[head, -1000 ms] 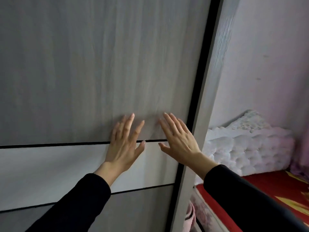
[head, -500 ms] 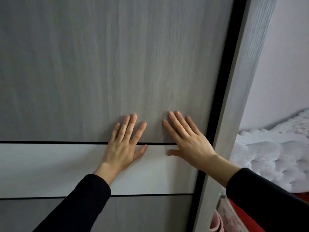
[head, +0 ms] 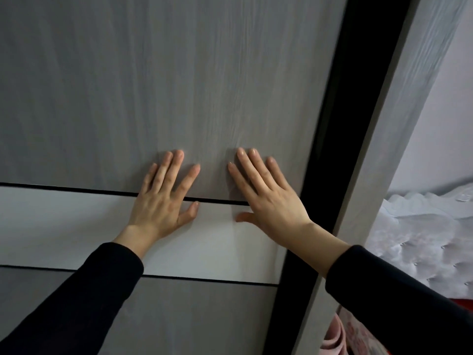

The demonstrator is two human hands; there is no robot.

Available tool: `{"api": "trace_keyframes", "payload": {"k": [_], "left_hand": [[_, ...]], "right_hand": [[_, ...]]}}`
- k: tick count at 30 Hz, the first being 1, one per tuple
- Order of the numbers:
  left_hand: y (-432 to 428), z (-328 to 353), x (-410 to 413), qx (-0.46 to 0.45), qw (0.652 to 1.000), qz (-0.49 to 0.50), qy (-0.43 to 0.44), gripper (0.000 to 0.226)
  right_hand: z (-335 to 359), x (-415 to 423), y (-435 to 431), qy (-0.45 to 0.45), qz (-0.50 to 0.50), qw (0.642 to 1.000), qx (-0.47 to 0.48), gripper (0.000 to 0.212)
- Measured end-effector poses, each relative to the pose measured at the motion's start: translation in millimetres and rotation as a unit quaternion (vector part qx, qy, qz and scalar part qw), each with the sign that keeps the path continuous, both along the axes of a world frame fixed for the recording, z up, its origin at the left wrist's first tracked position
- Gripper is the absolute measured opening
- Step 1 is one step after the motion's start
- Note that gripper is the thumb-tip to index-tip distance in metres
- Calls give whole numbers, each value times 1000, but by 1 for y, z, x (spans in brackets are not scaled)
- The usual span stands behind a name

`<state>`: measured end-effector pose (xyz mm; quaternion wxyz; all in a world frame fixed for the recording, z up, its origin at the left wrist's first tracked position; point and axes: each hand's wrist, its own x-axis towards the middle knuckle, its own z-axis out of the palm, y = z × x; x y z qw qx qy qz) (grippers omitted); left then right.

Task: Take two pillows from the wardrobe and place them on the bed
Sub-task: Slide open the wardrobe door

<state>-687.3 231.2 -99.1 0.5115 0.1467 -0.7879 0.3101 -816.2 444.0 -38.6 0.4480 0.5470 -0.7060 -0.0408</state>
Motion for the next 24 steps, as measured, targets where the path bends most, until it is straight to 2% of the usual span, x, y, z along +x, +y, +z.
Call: {"api": "trace_keyframes", "payload": {"k": [5, 10, 17, 24], "left_hand": [[-24, 2, 36, 39, 999, 17, -28, 71], [-38, 7, 78, 119, 988, 73, -66, 71], [-65, 8, 132, 230, 966, 106, -45, 72], [-131, 5, 197, 283, 952, 110, -44, 75]], "right_hand": [[-2, 22, -33, 8, 40, 999, -7, 109], [-3, 53, -72, 16, 68, 998, -9, 109], [-2, 112, -136, 33, 66, 997, -2, 109], [-1, 179, -208, 35, 55, 998, 8, 107]]}}
